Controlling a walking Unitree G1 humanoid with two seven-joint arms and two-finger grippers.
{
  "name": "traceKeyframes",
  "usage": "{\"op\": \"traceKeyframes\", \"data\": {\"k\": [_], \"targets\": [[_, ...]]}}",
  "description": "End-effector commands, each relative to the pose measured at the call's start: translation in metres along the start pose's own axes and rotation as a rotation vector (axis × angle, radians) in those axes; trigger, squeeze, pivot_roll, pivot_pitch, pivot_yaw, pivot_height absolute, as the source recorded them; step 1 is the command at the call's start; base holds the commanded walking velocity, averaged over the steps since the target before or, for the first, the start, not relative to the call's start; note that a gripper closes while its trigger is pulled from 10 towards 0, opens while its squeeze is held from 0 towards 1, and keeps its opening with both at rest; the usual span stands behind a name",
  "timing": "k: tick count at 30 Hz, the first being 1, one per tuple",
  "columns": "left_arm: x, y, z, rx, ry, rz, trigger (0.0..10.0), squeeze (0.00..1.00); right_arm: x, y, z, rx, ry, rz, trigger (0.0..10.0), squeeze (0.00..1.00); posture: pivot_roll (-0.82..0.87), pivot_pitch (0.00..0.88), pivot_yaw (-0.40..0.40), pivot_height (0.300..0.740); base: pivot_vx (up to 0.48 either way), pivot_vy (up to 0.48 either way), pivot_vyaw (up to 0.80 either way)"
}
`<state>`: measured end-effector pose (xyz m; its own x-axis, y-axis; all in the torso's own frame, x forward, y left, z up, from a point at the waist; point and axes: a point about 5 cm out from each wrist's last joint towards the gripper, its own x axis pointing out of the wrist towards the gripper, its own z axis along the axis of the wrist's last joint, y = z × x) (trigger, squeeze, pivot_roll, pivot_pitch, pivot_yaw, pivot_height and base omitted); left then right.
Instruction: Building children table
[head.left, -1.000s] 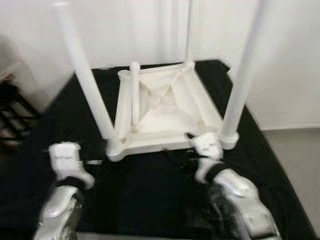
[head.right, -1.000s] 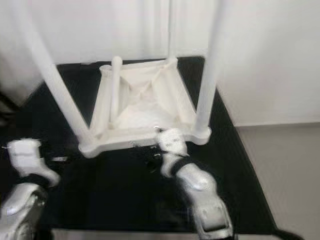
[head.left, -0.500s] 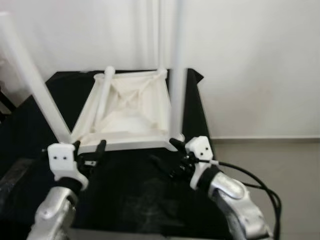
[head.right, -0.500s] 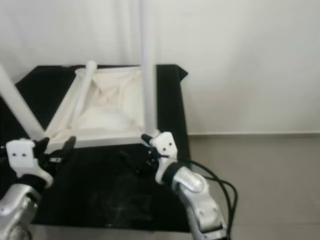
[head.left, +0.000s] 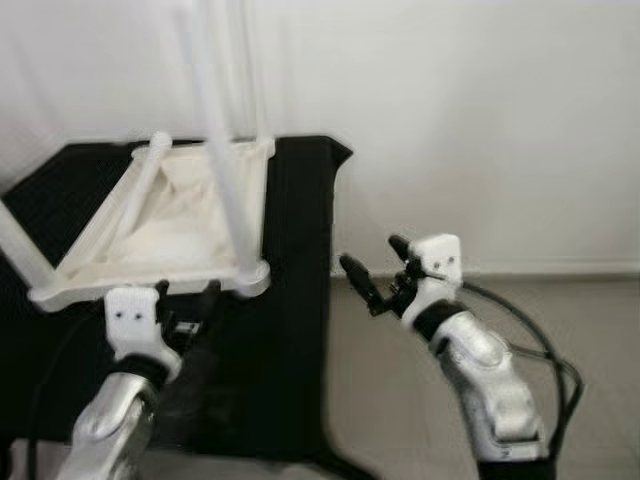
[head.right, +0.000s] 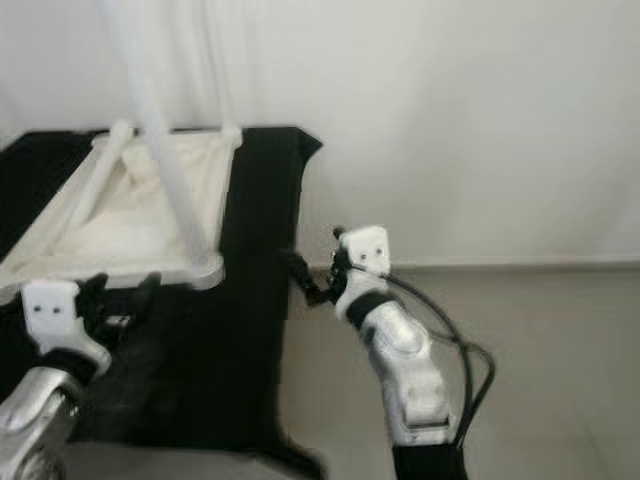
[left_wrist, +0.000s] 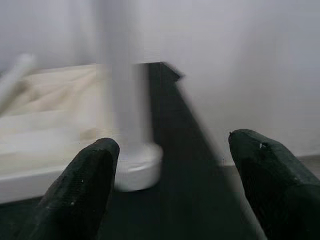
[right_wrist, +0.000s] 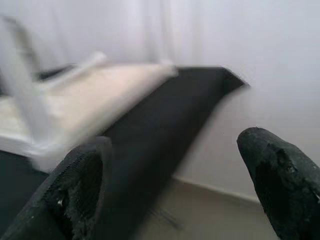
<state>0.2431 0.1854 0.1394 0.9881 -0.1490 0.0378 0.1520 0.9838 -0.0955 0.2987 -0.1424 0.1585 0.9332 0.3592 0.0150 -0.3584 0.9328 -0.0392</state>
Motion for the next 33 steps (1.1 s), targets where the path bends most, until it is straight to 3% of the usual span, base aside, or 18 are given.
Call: {"op": "traceKeyframes", "data": {"k": [1,4,13,28,33], "targets": [[-0.001,0.001,0.002,0.016,0.003,-0.004,10.0,0.0,0.002,0.002,0.002,-0.01,-0.014,-0.011,10.0,0.0,-0.13,0.062,0.078,0.74,0.0,-0.465,0.0],[0.001,0.0,0.005,0.009,-0.003,-0.018,10.0,0.0,0.006,0.012,-0.001,-0.03,-0.001,0.021,10.0,0.0,-0.13,0.068,0.077,0.74,0.0,-0.465,0.0],[0.005,-0.003,0.007,-0.021,-0.008,-0.028,10.0,0.0,0.009,0.011,-0.005,0.026,0.018,0.012,10.0,0.0,-0.14,0.081,0.075,0.74,0.0,-0.465,0.0],[0.01,-0.006,0.011,-0.031,-0.022,-0.048,10.0,0.0,0.013,0.01,-0.006,0.022,0.025,0.003,10.0,0.0,-0.13,0.08,0.07,0.74,0.0,0.0,0.0],[0.01,-0.002,0.012,-0.051,-0.056,-0.017,10.0,0.0,0.014,0.01,-0.006,0.005,0.027,-0.003,10.0,0.0,-0.14,0.078,0.064,0.74,0.14,0.0,-0.6]]}}
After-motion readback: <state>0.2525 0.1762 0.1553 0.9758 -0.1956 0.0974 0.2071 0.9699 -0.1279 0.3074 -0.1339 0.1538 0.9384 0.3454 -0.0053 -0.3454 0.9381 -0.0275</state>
